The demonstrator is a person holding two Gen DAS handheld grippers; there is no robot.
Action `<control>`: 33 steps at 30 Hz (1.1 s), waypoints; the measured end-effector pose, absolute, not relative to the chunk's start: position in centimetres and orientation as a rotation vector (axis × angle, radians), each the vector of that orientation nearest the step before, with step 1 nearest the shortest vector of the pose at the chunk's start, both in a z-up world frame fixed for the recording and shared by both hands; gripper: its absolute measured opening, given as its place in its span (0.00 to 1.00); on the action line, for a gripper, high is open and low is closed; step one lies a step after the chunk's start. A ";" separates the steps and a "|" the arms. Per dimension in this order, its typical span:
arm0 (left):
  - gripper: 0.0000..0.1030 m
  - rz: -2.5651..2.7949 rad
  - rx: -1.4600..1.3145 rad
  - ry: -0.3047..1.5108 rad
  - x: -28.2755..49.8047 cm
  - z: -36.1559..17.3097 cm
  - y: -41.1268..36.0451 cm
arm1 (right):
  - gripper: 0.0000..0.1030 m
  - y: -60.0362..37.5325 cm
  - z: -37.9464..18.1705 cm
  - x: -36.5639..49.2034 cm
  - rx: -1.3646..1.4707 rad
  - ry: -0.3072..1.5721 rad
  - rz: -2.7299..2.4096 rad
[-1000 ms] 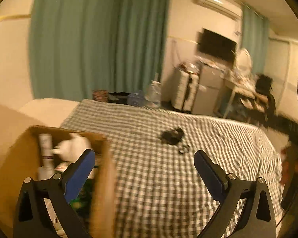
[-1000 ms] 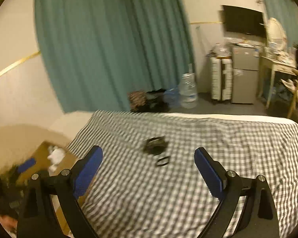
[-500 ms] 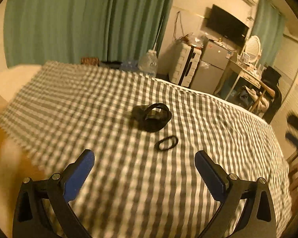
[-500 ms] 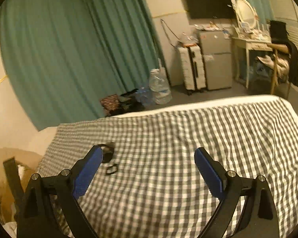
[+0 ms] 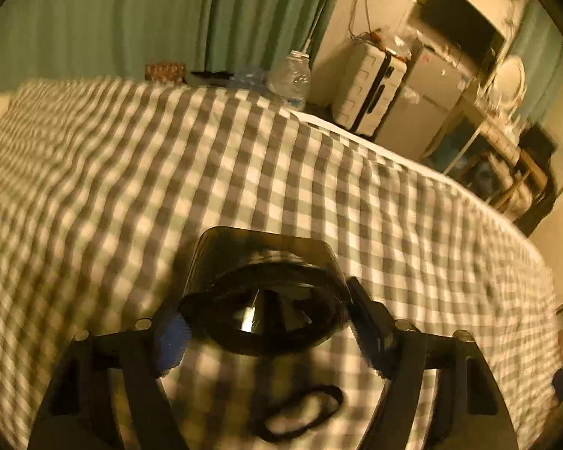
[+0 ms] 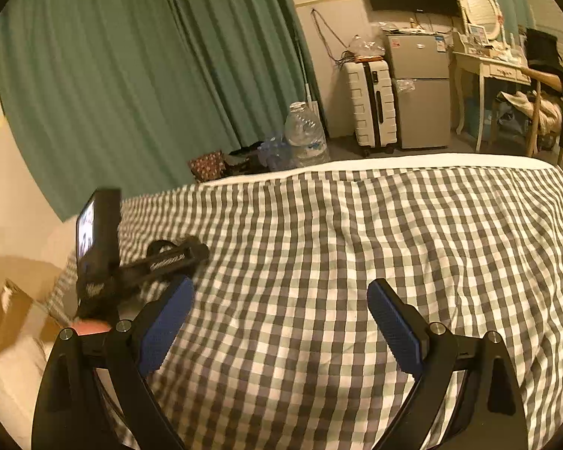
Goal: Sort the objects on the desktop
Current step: 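Grasp the black cup with the left tool, then carry the black cup toward the box while the right tool grasps the black hair tie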
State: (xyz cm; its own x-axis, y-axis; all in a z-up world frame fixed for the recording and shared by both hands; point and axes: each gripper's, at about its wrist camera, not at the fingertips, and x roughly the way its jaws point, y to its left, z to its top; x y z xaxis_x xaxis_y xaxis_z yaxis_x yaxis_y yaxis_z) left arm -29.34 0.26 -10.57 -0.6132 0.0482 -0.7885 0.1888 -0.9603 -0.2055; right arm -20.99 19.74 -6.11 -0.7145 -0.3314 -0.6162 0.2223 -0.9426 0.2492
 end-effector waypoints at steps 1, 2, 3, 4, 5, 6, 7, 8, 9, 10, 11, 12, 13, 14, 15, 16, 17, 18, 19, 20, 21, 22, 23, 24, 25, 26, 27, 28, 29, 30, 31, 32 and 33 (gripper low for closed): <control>0.73 -2.739 1.353 0.414 -29.3 -10.5 0.1 | 0.91 19.5 -6.2 -21.0 0.998 -0.221 -2.647; 0.73 -2.755 1.368 0.415 -29.2 -10.3 -0.2 | 0.91 19.3 -6.5 -21.1 1.001 -0.220 -2.637; 0.73 -2.757 1.385 0.391 -29.0 -10.0 -0.6 | 0.91 19.0 -6.9 -21.3 1.003 -0.225 -2.623; 0.73 -2.747 1.381 0.363 -28.5 -9.6 -1.0 | 0.91 18.6 -7.3 -21.5 1.011 -0.242 -2.590; 0.73 -2.731 1.345 0.335 -27.4 -8.7 -1.9 | 0.91 18.1 -7.6 -21.7 1.022 -0.260 -2.561; 0.73 -2.727 1.311 0.340 -26.2 -8.0 -2.7 | 0.91 17.4 -8.0 -22.0 1.034 -0.270 -2.529; 0.73 -2.722 1.267 0.373 -24.6 -7.3 -3.8 | 0.91 16.6 -8.3 -22.1 1.044 -0.269 -2.496; 0.73 -2.706 1.243 0.399 -23.2 -6.9 -4.7 | 0.91 15.6 -8.6 -22.2 1.050 -0.253 -2.468; 0.73 -2.674 1.222 0.421 -21.9 -6.7 -5.6 | 0.91 14.8 -8.7 -22.2 1.051 -0.237 -2.451; 0.73 -2.638 1.208 0.441 -20.5 -6.8 -6.7 | 0.91 13.2 -9.1 -22.2 1.061 -0.198 -2.428; 0.73 -2.615 1.198 0.458 -19.4 -7.0 -7.5 | 0.91 12.3 -9.3 -22.2 1.074 -0.177 -2.415; 0.73 -2.589 1.190 0.473 -18.6 -7.4 -8.2 | 0.91 10.7 -9.8 -22.4 1.103 -0.135 -2.380; 0.73 -2.575 1.198 0.480 -18.2 -7.7 -8.6 | 0.91 9.7 -10.1 -22.5 1.112 -0.101 -2.370; 0.73 -2.566 1.221 0.479 -17.9 -8.1 -9.1 | 0.90 8.9 -10.4 -22.5 1.106 -0.065 -2.375; 0.73 -2.558 1.234 0.467 -17.7 -8.4 -9.3 | 0.89 7.6 -10.9 -22.8 1.110 -0.004 -2.385; 0.73 -2.552 1.228 0.458 -17.2 -8.6 -9.5 | 0.88 7.1 -11.2 -23.1 1.122 0.018 -2.386; 0.73 -2.554 1.221 0.459 -16.9 -8.7 -9.6 | 0.82 6.1 -11.7 -23.7 1.152 0.028 -2.385; 0.73 -2.565 1.228 0.468 -16.5 -8.9 -9.7 | 0.70 5.6 -12.0 -24.2 1.155 0.002 -2.371; 0.73 -2.574 1.245 0.474 -16.5 -9.0 -9.6 | 0.65 5.1 -12.2 -24.3 1.152 -0.006 -2.364; 0.73 -2.582 1.262 0.469 -16.2 -9.2 -9.5 | 0.61 4.2 -12.4 -24.3 1.159 0.036 -2.360; 0.73 -2.590 1.266 0.448 -15.8 -9.3 -9.3 | 0.52 2.9 -12.8 -24.3 1.190 0.167 -2.363; 0.73 -2.601 1.269 0.428 -15.5 -9.4 -9.2 | 0.43 2.4 -13.1 -24.4 1.199 0.252 -2.368; 0.73 -2.617 1.272 0.404 -15.2 -9.5 -8.9 | 0.29 2.5 -13.2 -23.8 1.168 0.283 -2.365; 0.73 -2.621 1.274 0.395 -15.0 -9.6 -8.6 | 0.10 2.8 -13.2 -23.6 1.159 0.264 -2.356; 0.73 -2.628 1.278 0.401 -14.9 -9.6 -8.4 | 0.06 3.5 -13.2 -23.4 1.181 0.230 -2.360; 0.73 -2.640 1.276 0.419 -14.7 -9.4 -8.2 | 0.06 4.3 -13.0 -23.2 1.198 0.190 -2.363; 0.73 -2.652 1.271 0.436 -14.7 -9.2 -8.2 | 0.06 5.0 -12.8 -22.8 1.209 0.153 -2.366; 0.73 -2.663 1.264 0.451 -14.8 -8.9 -8.0 | 0.06 5.9 -12.6 -22.1 1.217 0.105 -2.373; 0.73 -2.679 1.265 0.459 -14.8 -8.6 -7.8 | 0.06 6.4 -12.3 -21.5 1.212 0.089 -2.376; 0.73 -2.695 1.264 0.455 -14.8 -8.0 -7.7 | 0.06 7.0 -12.0 -20.8 1.199 0.094 -2.378; 0.73 -2.708 1.253 0.446 -14.6 -7.6 -7.4 | 0.06 7.4 -11.5 -20.2 1.197 0.118 -2.376; 0.73 -2.724 1.238 0.442 -14.2 -6.9 -7.2 | 0.06 7.7 -11.0 -19.3 1.192 0.138 -2.375; 0.73 -2.742 1.221 0.446 -13.6 -6.1 -7.0 | 0.06 8.1 -10.3 -18.5 1.177 0.138 -2.378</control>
